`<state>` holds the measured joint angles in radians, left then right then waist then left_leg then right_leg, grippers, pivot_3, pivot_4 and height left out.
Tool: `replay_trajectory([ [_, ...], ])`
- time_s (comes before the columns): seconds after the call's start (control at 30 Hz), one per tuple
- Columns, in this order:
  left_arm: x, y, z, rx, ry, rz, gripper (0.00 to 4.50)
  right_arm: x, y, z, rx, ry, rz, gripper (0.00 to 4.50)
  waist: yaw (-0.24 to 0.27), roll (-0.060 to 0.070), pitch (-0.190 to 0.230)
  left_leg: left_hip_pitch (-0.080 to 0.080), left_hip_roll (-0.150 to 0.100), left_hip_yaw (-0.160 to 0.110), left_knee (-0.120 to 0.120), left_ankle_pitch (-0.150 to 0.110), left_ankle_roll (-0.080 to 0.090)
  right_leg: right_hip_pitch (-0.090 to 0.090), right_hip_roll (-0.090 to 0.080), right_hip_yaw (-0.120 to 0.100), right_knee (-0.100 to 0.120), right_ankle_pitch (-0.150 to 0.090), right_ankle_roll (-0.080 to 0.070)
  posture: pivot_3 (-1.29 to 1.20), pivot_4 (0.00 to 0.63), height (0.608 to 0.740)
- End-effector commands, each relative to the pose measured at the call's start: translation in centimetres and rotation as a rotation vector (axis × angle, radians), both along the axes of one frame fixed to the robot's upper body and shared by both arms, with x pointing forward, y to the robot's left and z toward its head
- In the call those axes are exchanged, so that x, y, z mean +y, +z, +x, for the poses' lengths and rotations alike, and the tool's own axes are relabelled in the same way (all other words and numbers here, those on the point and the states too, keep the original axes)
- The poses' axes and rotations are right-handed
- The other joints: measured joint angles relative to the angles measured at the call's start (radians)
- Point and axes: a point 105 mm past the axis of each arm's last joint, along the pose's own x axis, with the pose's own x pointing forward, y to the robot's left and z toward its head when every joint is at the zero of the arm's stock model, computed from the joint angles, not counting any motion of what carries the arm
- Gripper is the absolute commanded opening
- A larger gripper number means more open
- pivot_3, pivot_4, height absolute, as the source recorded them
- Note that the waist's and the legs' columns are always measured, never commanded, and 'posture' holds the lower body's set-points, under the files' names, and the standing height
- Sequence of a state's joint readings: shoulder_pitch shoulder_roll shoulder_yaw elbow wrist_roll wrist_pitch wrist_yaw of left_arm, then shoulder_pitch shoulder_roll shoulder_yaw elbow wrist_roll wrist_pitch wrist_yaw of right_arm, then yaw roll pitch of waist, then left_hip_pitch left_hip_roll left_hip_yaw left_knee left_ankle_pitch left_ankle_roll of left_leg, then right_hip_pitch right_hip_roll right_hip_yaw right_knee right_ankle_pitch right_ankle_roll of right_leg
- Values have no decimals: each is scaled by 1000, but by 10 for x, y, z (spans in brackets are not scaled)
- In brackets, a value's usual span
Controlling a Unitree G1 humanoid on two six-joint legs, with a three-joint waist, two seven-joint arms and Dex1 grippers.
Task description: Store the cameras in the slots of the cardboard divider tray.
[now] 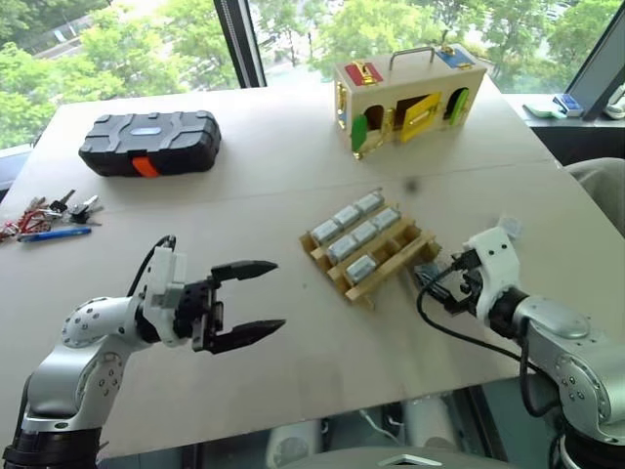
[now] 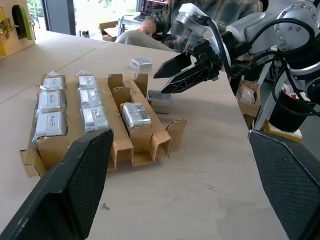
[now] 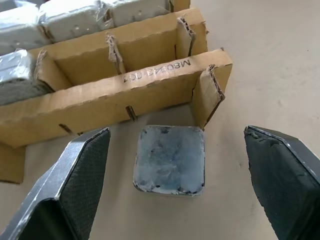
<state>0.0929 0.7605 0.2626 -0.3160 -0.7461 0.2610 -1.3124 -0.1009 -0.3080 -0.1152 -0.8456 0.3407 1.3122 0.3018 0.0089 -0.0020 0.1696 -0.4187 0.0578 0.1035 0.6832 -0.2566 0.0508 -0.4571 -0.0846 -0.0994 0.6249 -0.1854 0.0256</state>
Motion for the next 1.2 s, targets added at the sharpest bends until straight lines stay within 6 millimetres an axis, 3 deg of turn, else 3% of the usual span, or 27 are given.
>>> replay_trajectory([
  [0.03, -1, 4, -1, -9, -22, 14, 4500, -2, 3, 1, 3, -41, -3, 4259, 4, 0, 0, 0, 0, 0, 0, 0, 0, 0, 0, 0, 0, 0, 0, 0, 150, 740],
  [0.43, -2, 6, -10, -6, -2, 14, 4500, 5, -20, 3, 130, 5, 5, 4259, 2, 0, 0, 0, 0, -1, -1, 0, 0, 0, 0, -1, 0, 0, 0, 0, 150, 740],
  [0.57, -4, 8, -12, 5, 5, 4, 4500, 1, -21, 7, 114, -4, -10, 2398, 2, 0, 0, 0, 0, -1, -1, 0, 0, 0, -1, -1, -1, 0, 0, 0, 150, 740],
  [0.63, -5, 9, -10, 23, 31, 0, 4500, -2, -19, 6, 90, 4, -46, 1953, 2, 1, 1, 0, 0, -1, -1, 0, 0, 0, -1, -1, -1, 0, 0, 0, 150, 740],
  [0.7, -9, 12, -5, 47, 80, -14, 4500, -8, -16, 1, 60, 26, -120, 1959, 4, 1, 1, 0, 0, -1, -1, 0, 0, 0, -1, -1, -1, 0, 0, 0, 150, 740],
  [0.8, -25, 28, 10, 142, 145, -56, 4500, -25, 18, -18, -115, 144, -314, 1959, 12, 2, 2, -1, -1, -1, -1, 0, 0, 0, -2, -1, -2, 0, 0, 0, 150, 740],
  [0.93, -50, 45, 14, 447, 8, -85, 4500, -2, 67, -48, -325, 525, -436, 1959, 14, -1, 6, -7, -4, -7, 3, 0, 1, -1, -1, -4, -2, 0, 1, 0, 150, 740],
  [1.07, -71, 52, 35, 565, 11, -131, 4500, 21, 91, -40, -496, 652, -518, 1959, -7, -9, 11, 4, -3, -11, 0, 0, 0, 8, 4, -1, -3, 0, 1, 0, 150, 740],
  [1.2, -88, 55, 49, 638, 8, -160, 4500, 44, 100, -24, -624, 737, -546, 1959, -12, -13, 14, 3, -4, -17, 0, 2, 4, 7, 7, -1, -2, 0, 1, 0, 150, 740],
])
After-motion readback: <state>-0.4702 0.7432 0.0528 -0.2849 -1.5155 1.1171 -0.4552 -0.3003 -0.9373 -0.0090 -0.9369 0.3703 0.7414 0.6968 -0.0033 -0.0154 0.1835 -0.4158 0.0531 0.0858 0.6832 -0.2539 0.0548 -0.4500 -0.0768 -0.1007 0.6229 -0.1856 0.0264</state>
